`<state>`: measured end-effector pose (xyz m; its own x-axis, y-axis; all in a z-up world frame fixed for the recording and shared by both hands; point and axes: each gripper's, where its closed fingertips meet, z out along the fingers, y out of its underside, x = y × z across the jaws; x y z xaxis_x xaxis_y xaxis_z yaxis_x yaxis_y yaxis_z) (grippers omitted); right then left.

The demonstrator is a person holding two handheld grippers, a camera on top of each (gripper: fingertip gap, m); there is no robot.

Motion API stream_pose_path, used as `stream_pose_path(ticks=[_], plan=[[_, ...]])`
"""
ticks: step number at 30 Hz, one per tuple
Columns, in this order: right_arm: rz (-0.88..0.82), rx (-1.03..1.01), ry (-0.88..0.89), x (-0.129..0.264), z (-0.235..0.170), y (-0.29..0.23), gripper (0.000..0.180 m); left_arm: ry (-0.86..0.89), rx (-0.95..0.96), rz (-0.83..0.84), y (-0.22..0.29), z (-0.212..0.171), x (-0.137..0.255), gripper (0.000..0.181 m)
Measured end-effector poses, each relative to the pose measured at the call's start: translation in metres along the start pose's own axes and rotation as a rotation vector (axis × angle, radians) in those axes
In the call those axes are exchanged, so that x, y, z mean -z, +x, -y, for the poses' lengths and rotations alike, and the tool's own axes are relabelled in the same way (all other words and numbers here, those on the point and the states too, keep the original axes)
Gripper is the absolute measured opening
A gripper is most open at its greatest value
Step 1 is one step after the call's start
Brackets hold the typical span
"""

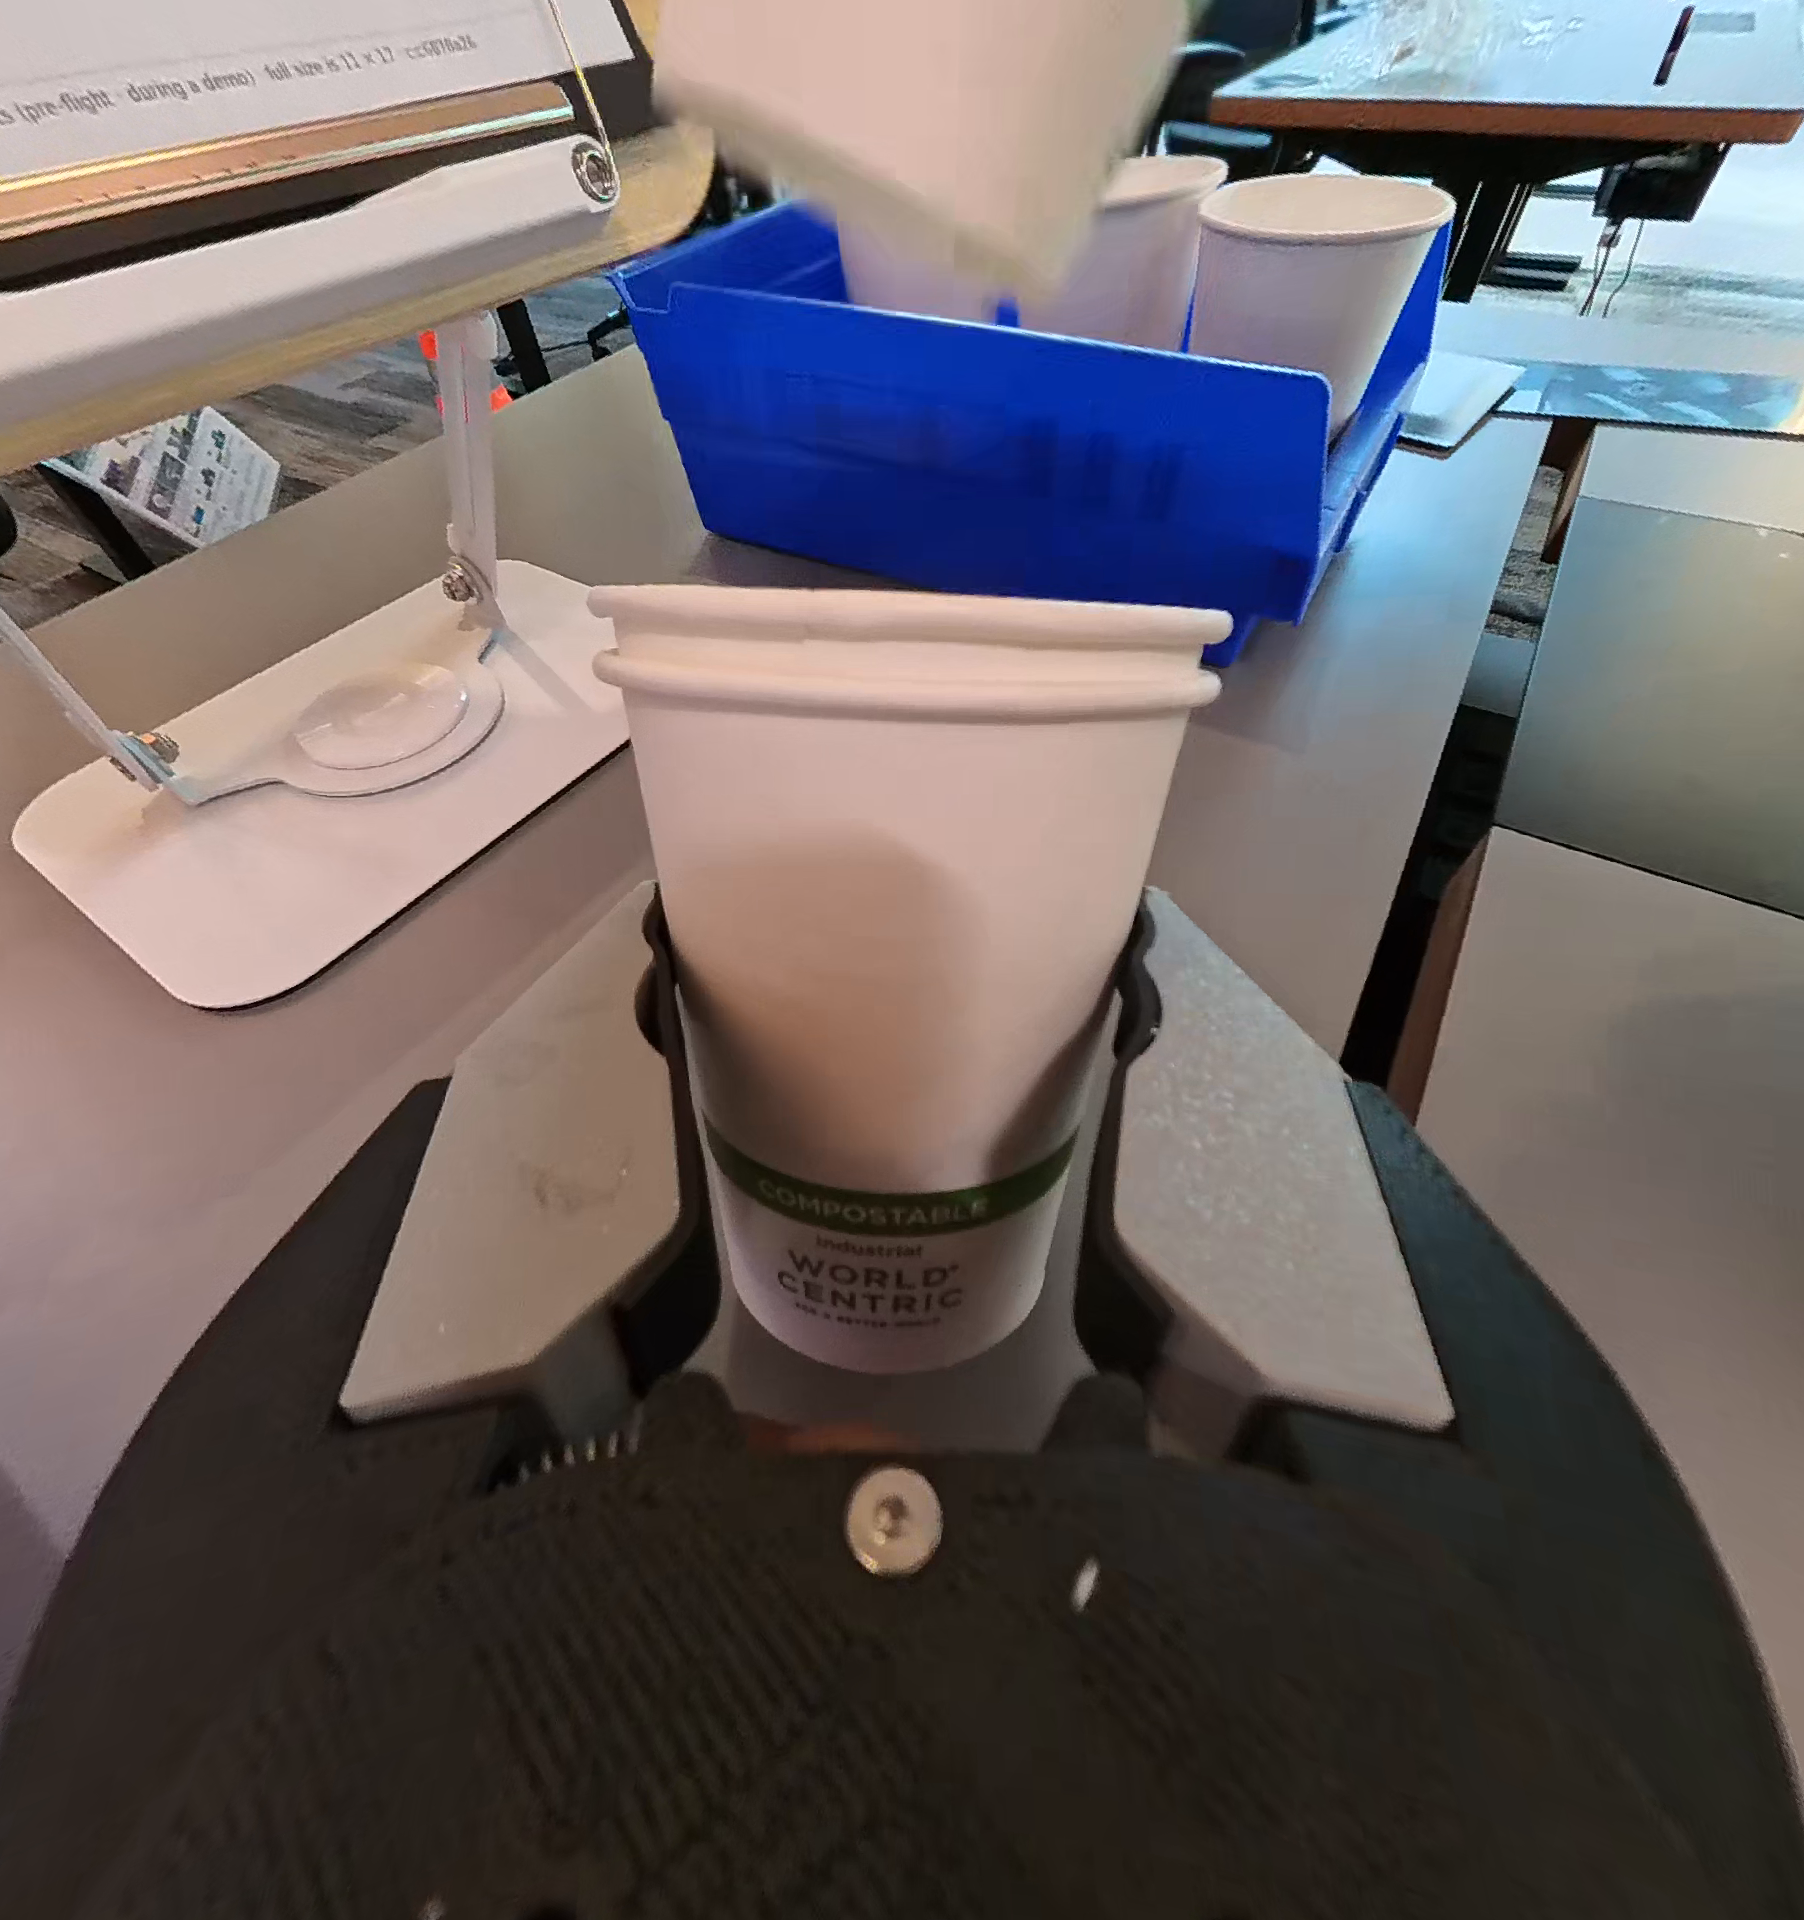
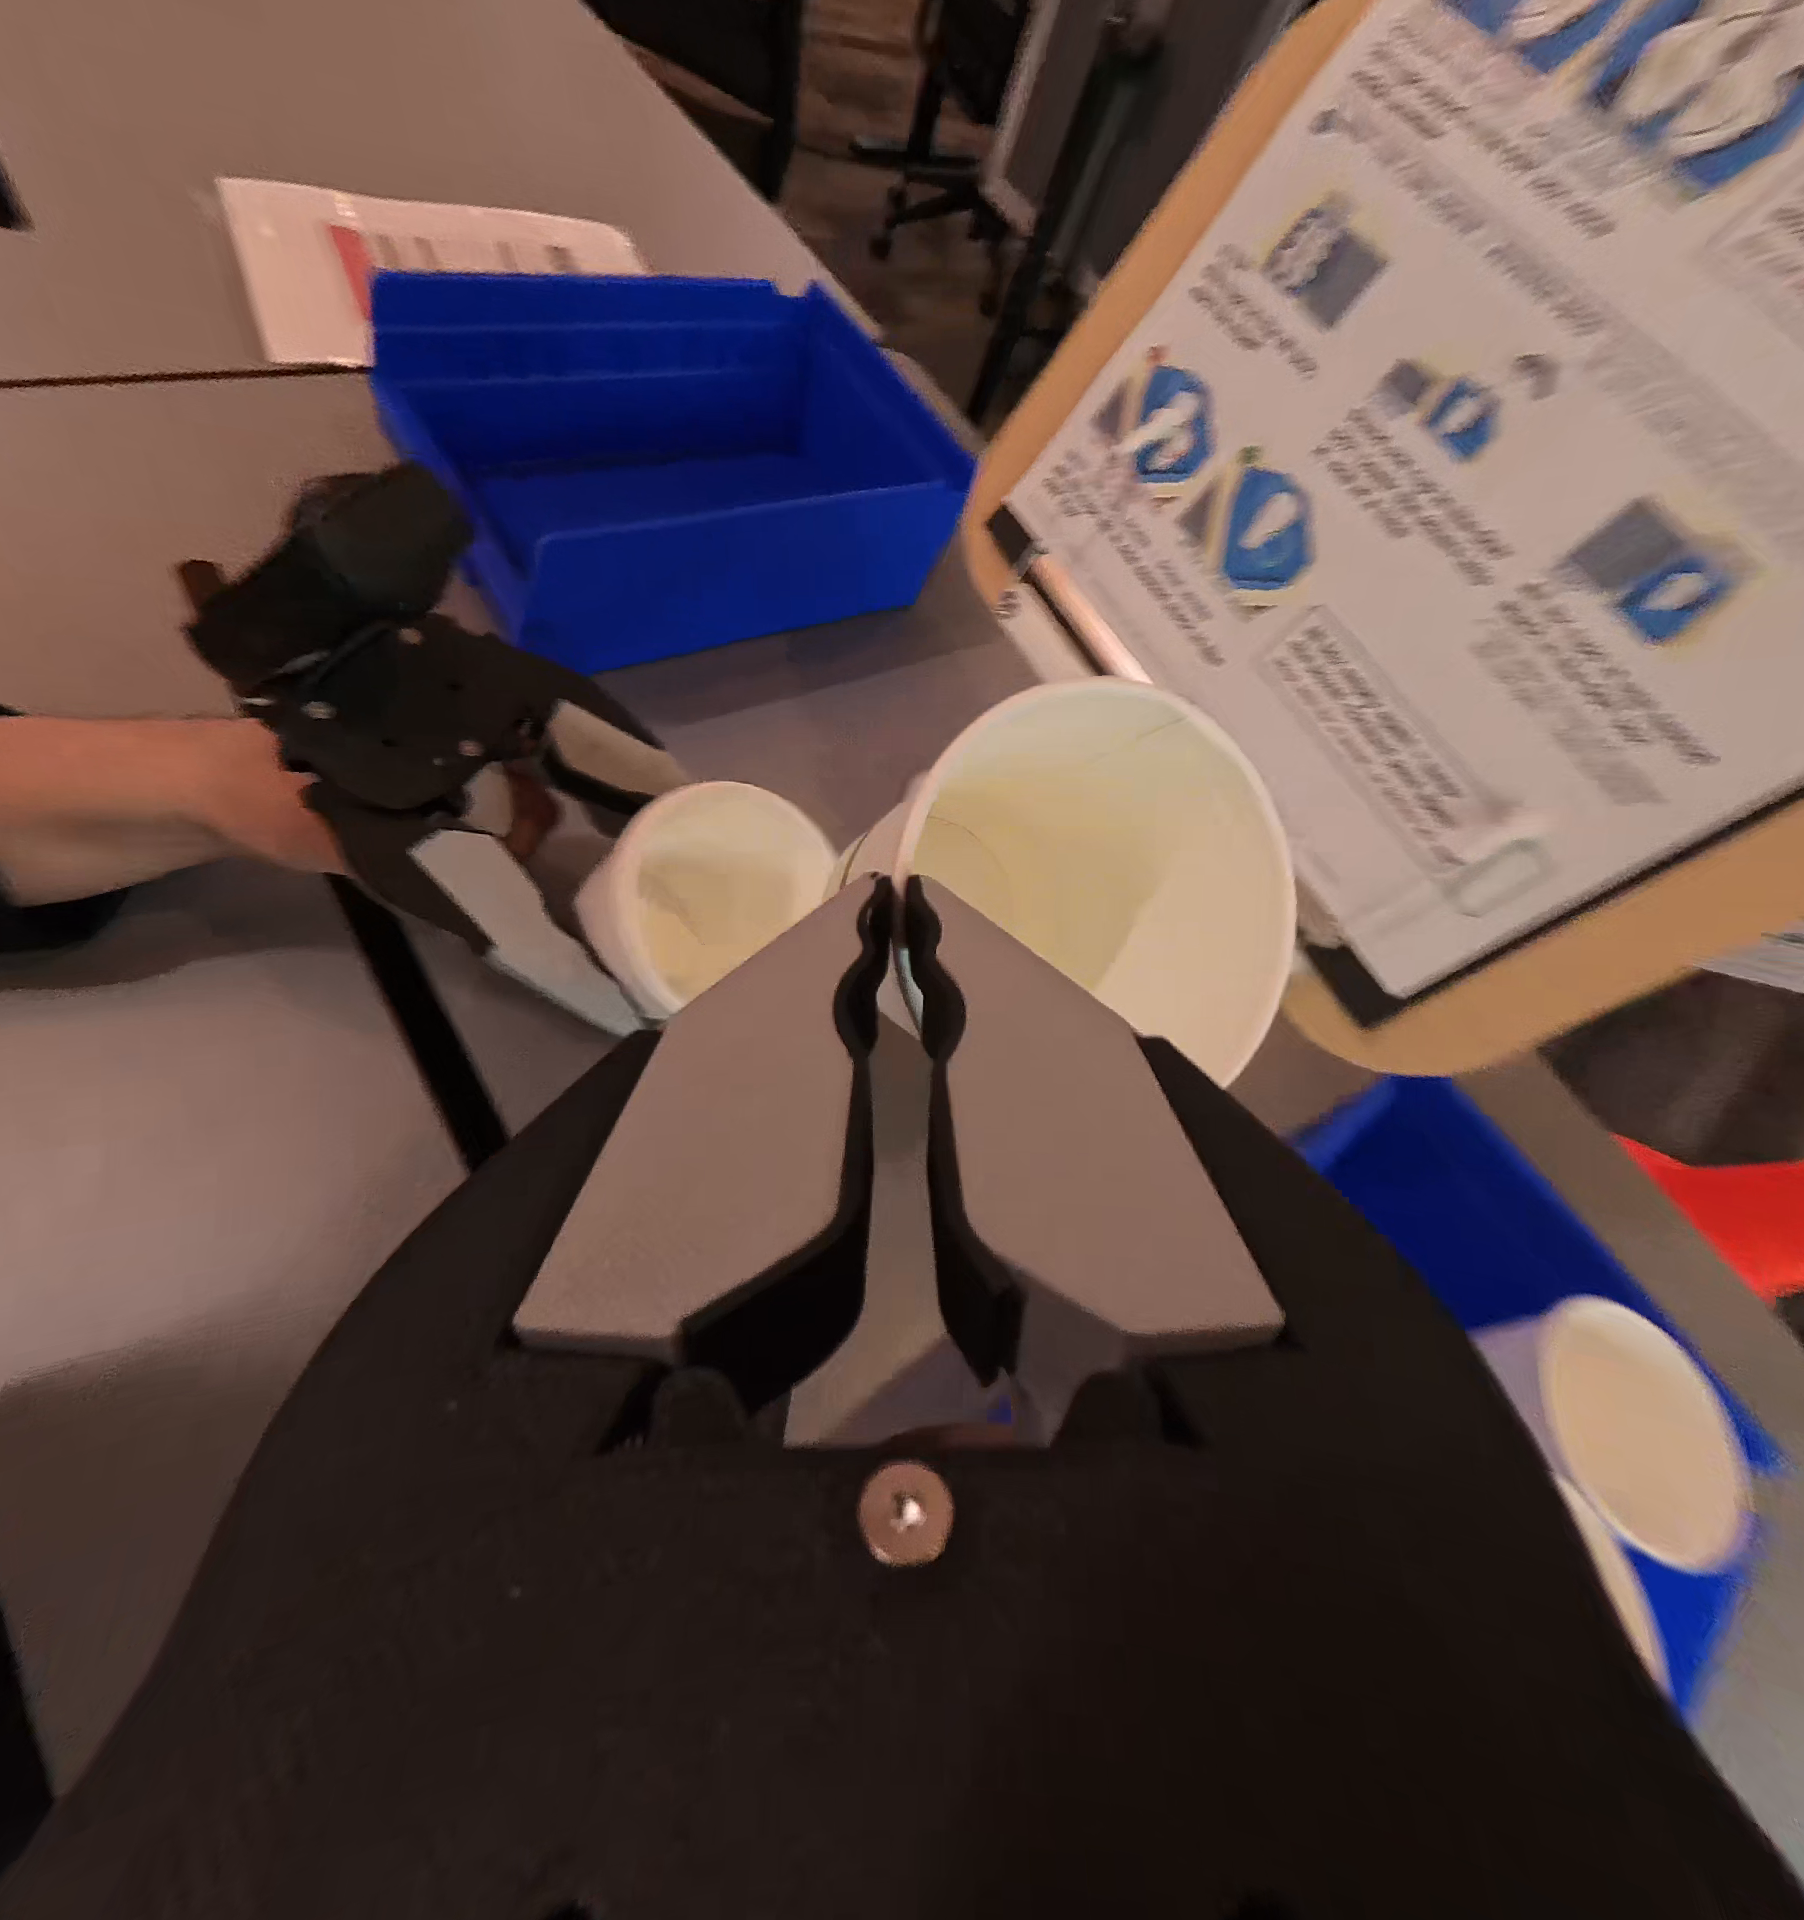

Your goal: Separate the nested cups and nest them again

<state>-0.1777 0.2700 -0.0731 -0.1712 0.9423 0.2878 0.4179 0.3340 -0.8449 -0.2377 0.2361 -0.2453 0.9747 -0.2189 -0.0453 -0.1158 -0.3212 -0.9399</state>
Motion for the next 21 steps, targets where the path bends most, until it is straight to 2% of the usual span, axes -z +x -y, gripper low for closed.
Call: stream_pose_path(ticks=[4, 10, 21], plan=[[-0.185, -0.036, -0.103, 0.024, -0.024, 0.066, 0.000, -0.002, -0.003, 0.001, 0.001, 0.000, -0.001, 0.085], [-0.375, -0.062, -0.304, 0.025, -0.081, 0.138, 0.000, -0.004, -0.002, 0.006, 0.000, -0.001, -0.001, 0.085], [-0.374, -0.103, -0.508, -0.044, -0.141, 0.186, 0.000, -0.010, 0.001, 0.014, -0.003, -0.003, -0.003, 0.085]])
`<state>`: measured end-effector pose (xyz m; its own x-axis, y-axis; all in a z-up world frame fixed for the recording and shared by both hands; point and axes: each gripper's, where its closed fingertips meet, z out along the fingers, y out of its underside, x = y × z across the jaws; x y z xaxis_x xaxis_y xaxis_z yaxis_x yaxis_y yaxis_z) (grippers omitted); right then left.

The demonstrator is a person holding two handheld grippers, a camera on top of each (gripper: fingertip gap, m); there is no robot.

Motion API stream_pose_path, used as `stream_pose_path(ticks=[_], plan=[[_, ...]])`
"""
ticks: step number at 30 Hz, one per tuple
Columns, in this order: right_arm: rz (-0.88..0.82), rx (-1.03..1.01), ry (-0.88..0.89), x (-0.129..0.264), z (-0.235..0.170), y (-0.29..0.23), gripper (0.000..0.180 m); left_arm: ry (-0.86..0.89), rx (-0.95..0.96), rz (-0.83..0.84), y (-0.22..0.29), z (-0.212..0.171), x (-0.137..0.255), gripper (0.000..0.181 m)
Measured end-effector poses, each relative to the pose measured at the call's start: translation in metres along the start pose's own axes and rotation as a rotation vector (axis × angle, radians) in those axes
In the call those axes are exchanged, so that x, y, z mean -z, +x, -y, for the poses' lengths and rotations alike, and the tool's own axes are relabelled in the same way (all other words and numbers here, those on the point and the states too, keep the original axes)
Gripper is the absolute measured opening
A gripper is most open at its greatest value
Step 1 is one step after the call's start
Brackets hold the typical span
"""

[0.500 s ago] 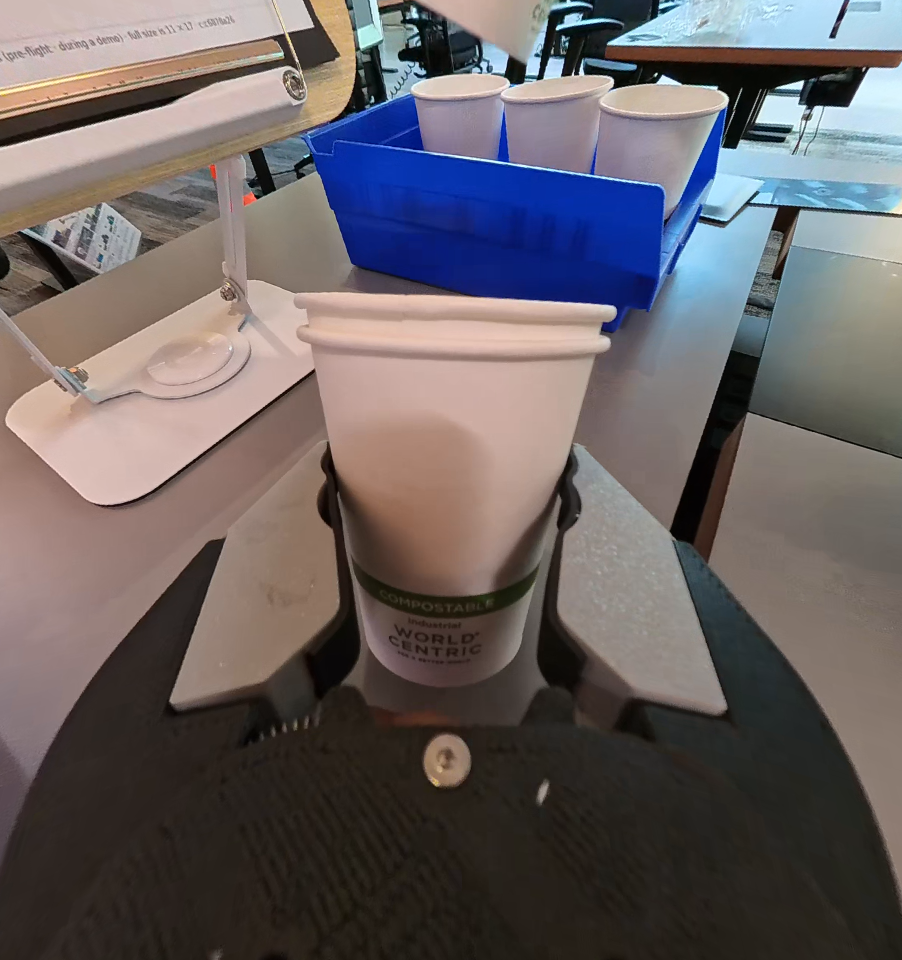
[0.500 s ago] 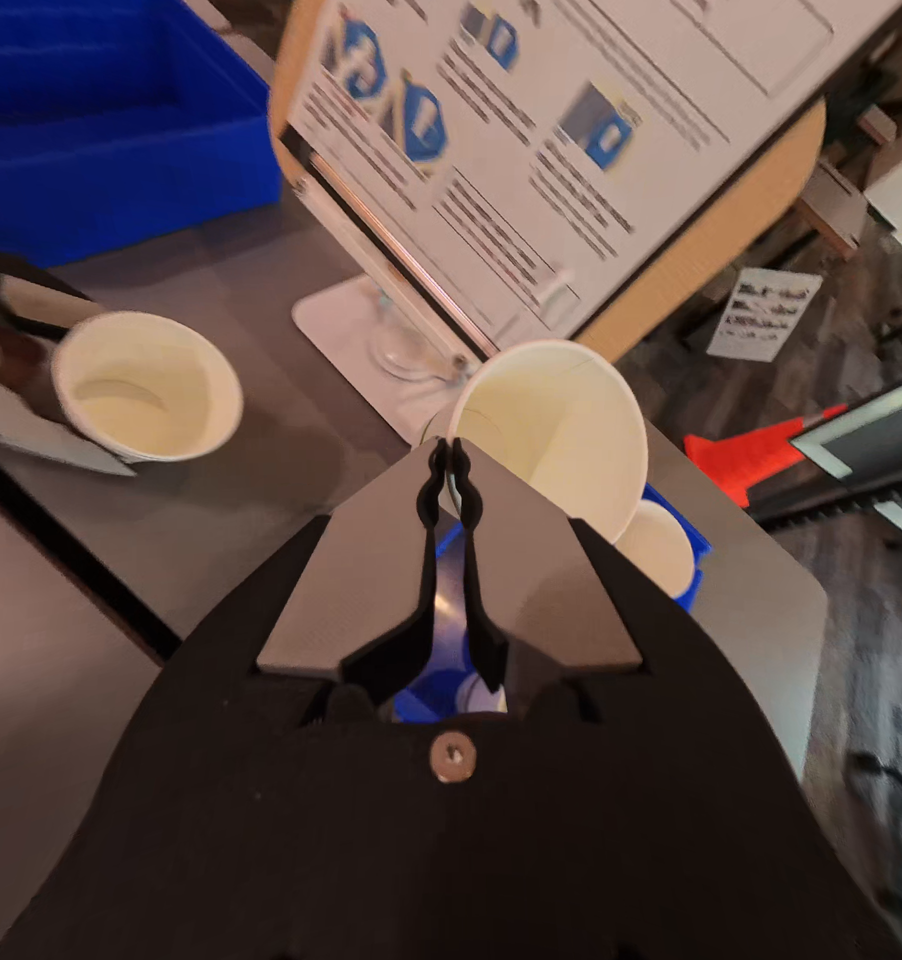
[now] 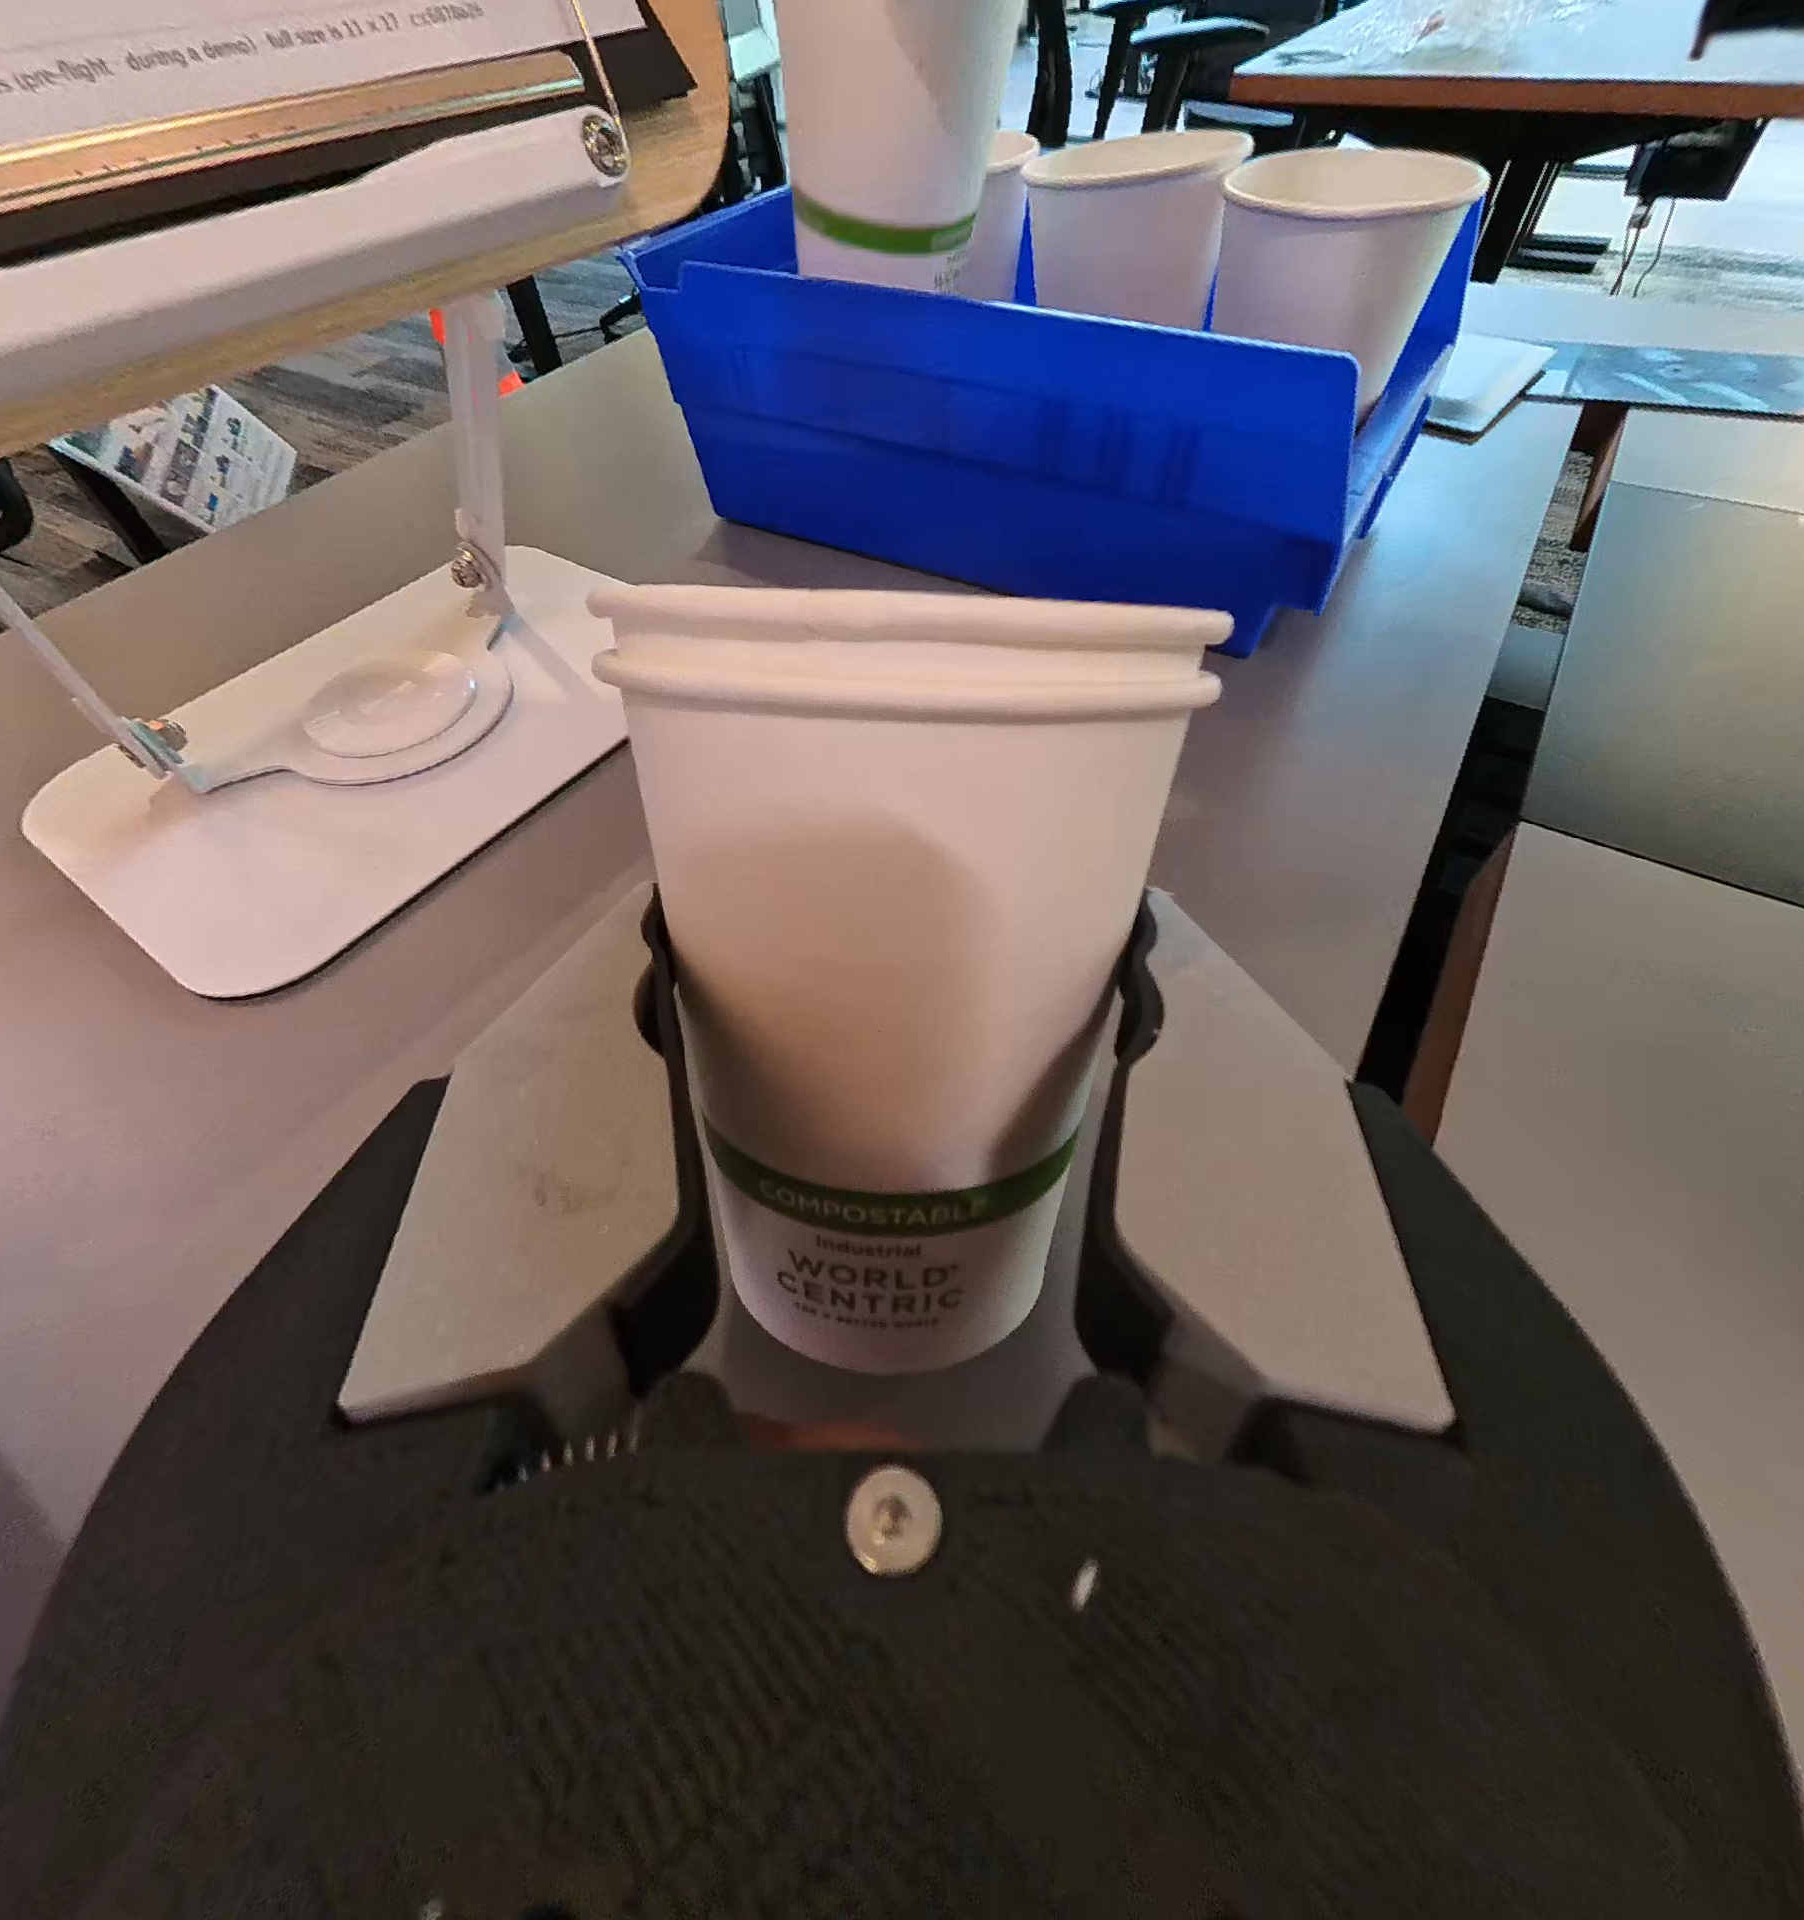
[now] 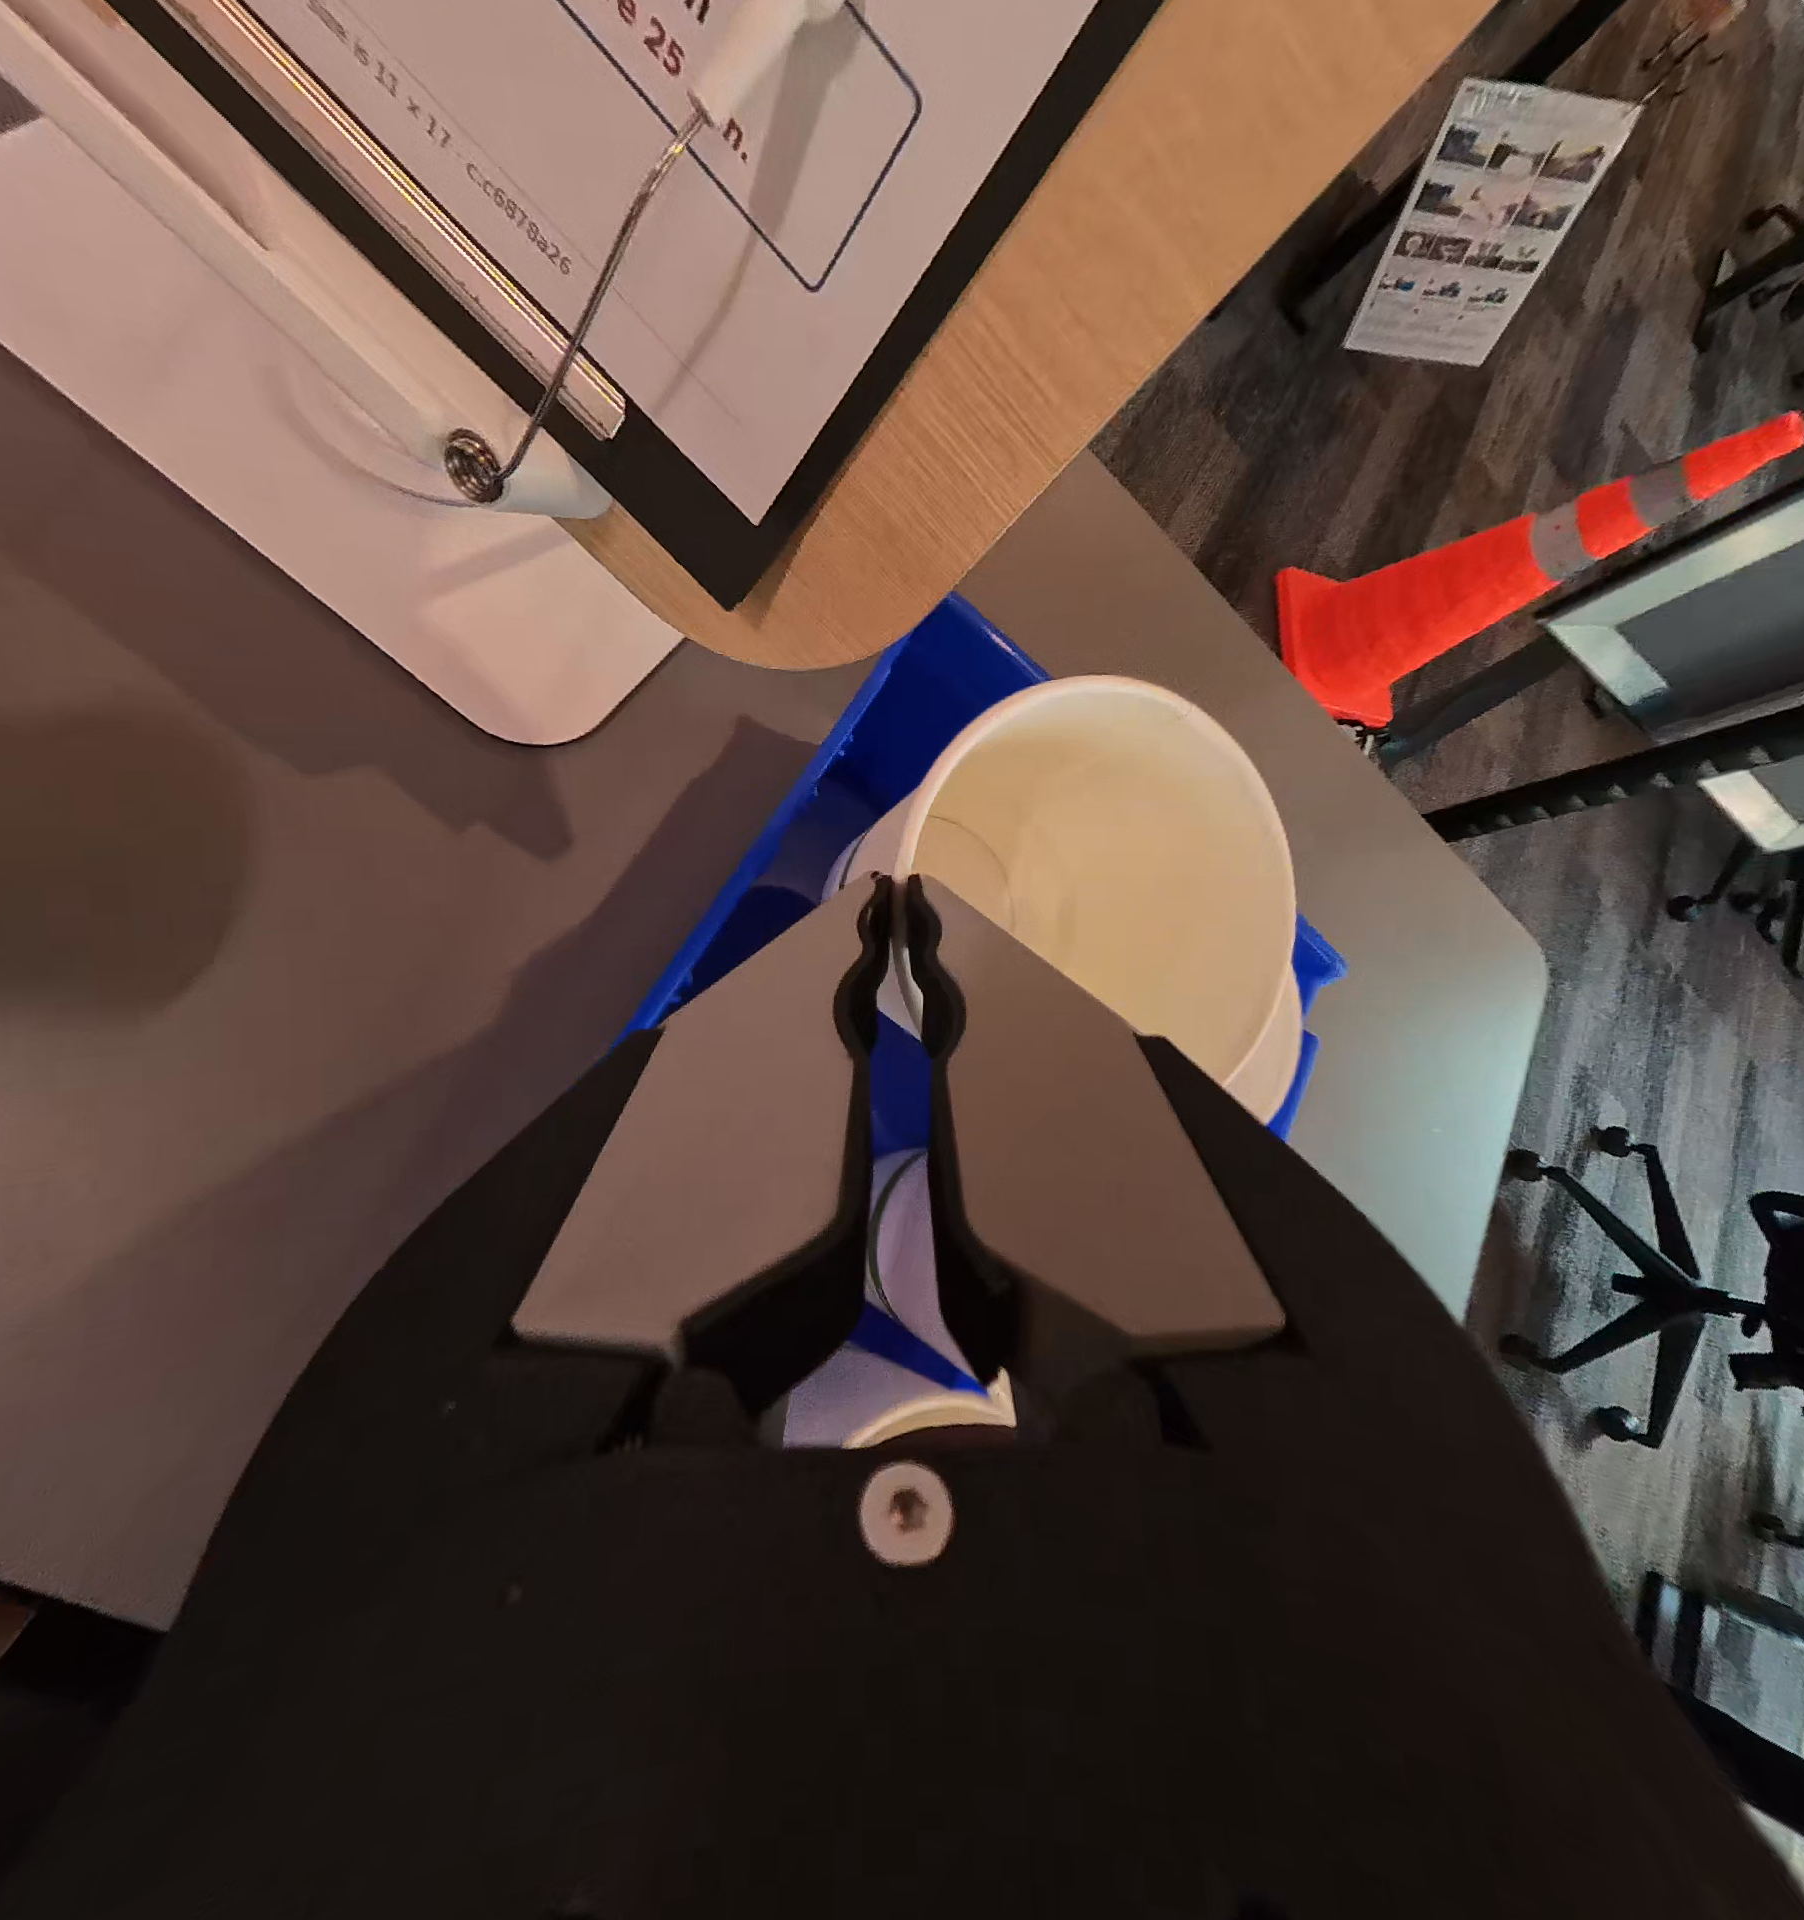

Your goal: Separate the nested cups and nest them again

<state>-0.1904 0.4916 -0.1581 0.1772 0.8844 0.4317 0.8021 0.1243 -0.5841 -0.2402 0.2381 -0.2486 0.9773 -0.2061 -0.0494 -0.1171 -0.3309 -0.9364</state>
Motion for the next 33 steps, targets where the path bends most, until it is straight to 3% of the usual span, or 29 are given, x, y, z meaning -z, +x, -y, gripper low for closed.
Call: stream_pose_path(ticks=[8, 11, 15, 19, 22, 26, 29, 33], plan=[[0.044, -0.037, -0.079, -0.052, -0.018, -0.010, 0.000, -0.011, 0.001, -0.006, 0.001, -0.002, -0.003, 0.085], [0.030, -0.041, -0.069, -0.057, -0.019, -0.011, 0.011, -0.010, 0.001, -0.003, 0.000, -0.002, -0.003, 0.085], [0.025, -0.021, -0.040, -0.043, -0.014, -0.012, 0.011, -0.006, 0.005, 0.000, -0.001, -0.002, -0.002, 0.085], [0.012, -0.016, 0.091, -0.001, 0.005, -0.019, 0.009, -0.007, 0.002, 0.002, -0.001, -0.002, -0.002, 0.085], [0.138, 0.003, 0.230, 0.043, 0.029, -0.064, 0.008, -0.007, -0.002, 0.000, 0.001, -0.001, -0.002, 0.085], [0.498, 0.033, 0.359, 0.095, 0.049, -0.170, 0.008, -0.012, -0.011, -0.001, 0.003, -0.002, -0.003, 0.085], [0.664, 0.076, 0.378, 0.111, 0.048, -0.231, 0.009, -0.012, -0.015, -0.003, 0.005, -0.003, -0.002, 0.085], [0.764, 0.092, 0.360, 0.108, 0.047, -0.271, 0.012, -0.008, -0.009, -0.002, 0.004, -0.002, -0.001, 0.085]])
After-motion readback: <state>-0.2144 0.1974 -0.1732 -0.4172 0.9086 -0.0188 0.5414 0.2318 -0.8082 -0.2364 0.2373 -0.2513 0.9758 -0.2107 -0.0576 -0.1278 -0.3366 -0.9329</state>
